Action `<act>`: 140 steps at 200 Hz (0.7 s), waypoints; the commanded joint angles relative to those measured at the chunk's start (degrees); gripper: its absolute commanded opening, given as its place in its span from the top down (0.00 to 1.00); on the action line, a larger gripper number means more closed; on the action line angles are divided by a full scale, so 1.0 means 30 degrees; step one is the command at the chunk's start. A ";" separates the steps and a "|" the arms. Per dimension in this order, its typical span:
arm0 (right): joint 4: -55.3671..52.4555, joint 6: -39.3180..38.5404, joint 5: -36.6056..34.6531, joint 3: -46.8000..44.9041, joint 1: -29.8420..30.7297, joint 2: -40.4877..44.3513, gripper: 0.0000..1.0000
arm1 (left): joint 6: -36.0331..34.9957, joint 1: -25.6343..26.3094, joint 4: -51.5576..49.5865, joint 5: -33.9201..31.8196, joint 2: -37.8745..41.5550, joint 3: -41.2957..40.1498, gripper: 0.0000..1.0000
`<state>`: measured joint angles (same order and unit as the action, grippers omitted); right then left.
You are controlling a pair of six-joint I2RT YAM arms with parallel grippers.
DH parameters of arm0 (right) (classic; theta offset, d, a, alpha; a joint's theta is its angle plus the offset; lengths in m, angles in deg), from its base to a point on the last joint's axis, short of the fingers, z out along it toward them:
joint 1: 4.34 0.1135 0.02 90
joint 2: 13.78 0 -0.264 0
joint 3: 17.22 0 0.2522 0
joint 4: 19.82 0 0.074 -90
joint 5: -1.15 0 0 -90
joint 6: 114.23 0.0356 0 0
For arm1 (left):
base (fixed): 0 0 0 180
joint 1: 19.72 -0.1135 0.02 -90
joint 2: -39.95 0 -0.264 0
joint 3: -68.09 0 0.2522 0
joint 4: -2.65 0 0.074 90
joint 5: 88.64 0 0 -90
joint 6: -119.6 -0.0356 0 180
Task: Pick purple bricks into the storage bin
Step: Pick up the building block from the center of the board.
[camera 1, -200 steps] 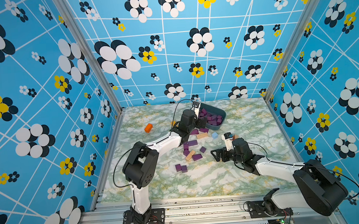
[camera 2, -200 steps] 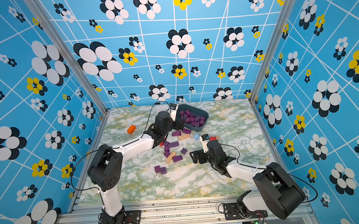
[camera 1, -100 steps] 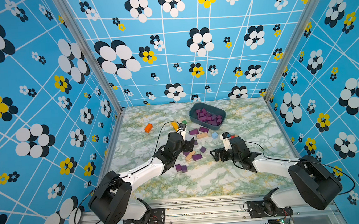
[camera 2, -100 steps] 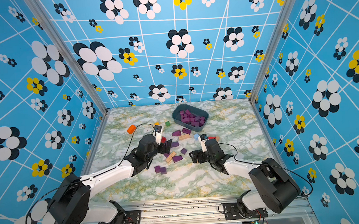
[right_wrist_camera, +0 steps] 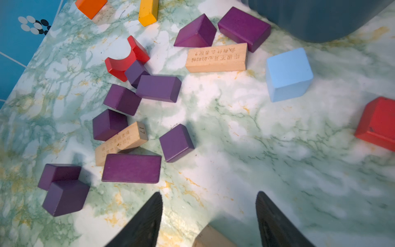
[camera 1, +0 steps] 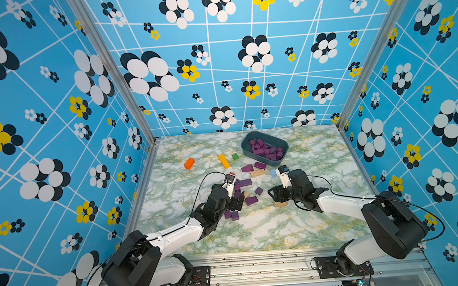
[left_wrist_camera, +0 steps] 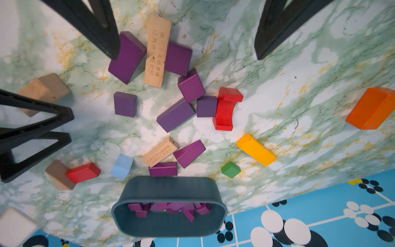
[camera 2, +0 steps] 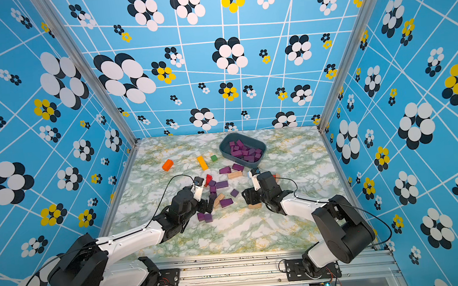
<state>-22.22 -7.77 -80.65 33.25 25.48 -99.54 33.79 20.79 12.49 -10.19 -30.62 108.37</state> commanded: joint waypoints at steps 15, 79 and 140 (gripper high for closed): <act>-0.1662 -0.0686 -0.0249 0.1536 0.0439 -0.0814 0.31 | 0.0800 0.0177 0.0068 0.0276 0.2370 -0.1296 0.01; -0.2603 -0.1593 -0.1183 0.3887 0.1334 -0.2978 0.34 | 0.0266 0.0207 0.4107 0.2856 0.1370 -0.3332 0.01; -0.2147 -0.1001 -0.0979 0.4930 0.1396 -0.4578 0.41 | -0.0014 0.0309 0.5457 0.3099 0.1300 -0.3773 0.01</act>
<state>-29.04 -11.55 -83.68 47.46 29.28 -112.00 34.81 21.32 26.10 -0.42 -27.76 98.06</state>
